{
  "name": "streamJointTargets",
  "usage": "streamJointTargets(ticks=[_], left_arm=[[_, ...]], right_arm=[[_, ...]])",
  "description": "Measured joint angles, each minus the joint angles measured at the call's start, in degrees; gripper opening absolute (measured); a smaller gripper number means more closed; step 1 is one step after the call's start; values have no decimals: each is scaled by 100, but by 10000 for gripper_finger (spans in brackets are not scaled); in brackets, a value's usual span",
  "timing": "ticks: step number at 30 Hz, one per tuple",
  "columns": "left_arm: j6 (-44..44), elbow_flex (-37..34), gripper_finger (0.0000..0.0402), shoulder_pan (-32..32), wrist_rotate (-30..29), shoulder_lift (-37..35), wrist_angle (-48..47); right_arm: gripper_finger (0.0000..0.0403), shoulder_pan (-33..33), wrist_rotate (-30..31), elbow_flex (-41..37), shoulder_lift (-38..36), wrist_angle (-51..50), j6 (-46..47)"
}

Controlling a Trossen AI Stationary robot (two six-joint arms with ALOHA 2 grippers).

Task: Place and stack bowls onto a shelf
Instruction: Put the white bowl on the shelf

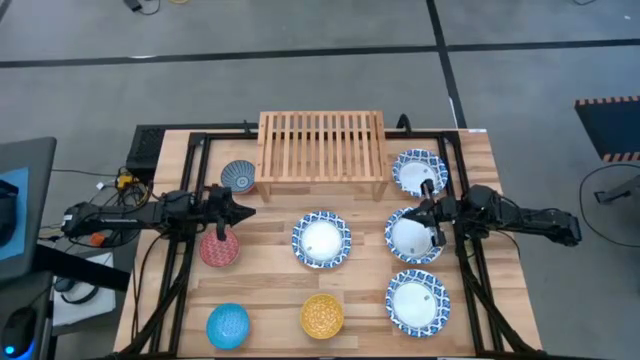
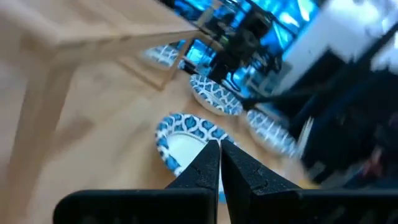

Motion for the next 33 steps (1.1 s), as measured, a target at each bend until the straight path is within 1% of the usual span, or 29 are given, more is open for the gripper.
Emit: streamJointTargets(ticks=[1, 2, 4, 6, 10, 11, 12, 14, 17, 20, 21, 25, 27, 29, 33], left_arm=[[-183, 0, 0, -4, -162, 2, -32], [-309, 0, 0, -3, -403, 4, -40], [-626, 0, 0, -2, -981, 3, -33], [-939, 0, 0, -2, -1549, -3, -28], [-1405, 0, 0, 2, -2436, -4, -29], [-1410, 0, 0, 2, -2650, -3, -41], [-1346, 0, 0, 2, -2871, 6, -79], [-1185, 0, 0, 4, -3125, 16, -174], [-894, 0, 1, 4, -3084, 29, -156], [-485, 32, 13, 2, -2762, 33, 26], [-294, 76, 21, 2, -2681, 28, -44], [558, 507, 64, 0, -2302, 60, -177], [659, 736, 91, 2, -2193, 158, -386], [776, 920, 118, 2, -1923, 345, -659], [632, 1206, 157, -2, -1387, 950, -715]], right_arm=[[35, -14, 9, -1, 0, 144, 29], [35, -38, 42, -1, -2, 311, 244], [35, -85, 326, -2, -1, 617, 1032], [35, -153, 1051, -2, -3, 849, 1779], [35, -311, 3039, -2, -1, 679, 3288], [35, -351, 3390, -2, -1, 672, 3698], [35, -389, 3644, 0, -1, 679, 4052], [35, -471, 3773, 38, -1, 647, 4480], [35, -548, 3701, 247, 68, 605, 4490], [35, -557, 3698, 667, 230, 628, 4308], [35, -557, 3695, 833, 324, 613, 4156], [35, -557, 3699, 1597, 799, 208, 3777], [34, -556, 3697, 1996, 1120, -155, 3823], [31, -538, 3689, 2367, 1502, -526, 3995], [24, -419, 3630, 2972, 2363, -1113, 4429]])
